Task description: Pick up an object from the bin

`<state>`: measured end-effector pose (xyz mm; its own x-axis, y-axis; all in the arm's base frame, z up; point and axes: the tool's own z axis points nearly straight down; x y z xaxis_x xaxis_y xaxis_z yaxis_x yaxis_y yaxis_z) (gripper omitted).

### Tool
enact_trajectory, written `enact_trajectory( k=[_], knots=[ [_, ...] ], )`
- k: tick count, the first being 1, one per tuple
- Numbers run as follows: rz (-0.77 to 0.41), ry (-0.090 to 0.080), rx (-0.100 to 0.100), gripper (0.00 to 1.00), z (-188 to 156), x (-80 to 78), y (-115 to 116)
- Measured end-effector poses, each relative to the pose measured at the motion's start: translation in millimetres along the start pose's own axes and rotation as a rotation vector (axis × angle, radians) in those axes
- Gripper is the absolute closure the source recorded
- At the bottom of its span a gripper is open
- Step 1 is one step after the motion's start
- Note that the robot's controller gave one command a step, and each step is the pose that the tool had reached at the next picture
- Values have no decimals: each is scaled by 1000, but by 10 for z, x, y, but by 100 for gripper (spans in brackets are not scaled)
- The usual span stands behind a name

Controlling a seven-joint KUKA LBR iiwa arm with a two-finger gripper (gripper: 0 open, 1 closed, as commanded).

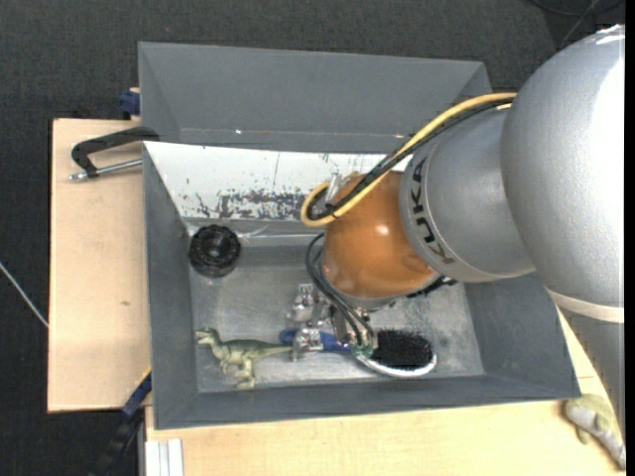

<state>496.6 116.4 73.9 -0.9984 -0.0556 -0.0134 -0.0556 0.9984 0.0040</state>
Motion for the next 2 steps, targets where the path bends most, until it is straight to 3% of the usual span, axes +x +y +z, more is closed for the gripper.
enact_trajectory(
  k=[2],
  knots=[
    [0, 3, 1, 100, -1185, -62, 27]
  ],
)
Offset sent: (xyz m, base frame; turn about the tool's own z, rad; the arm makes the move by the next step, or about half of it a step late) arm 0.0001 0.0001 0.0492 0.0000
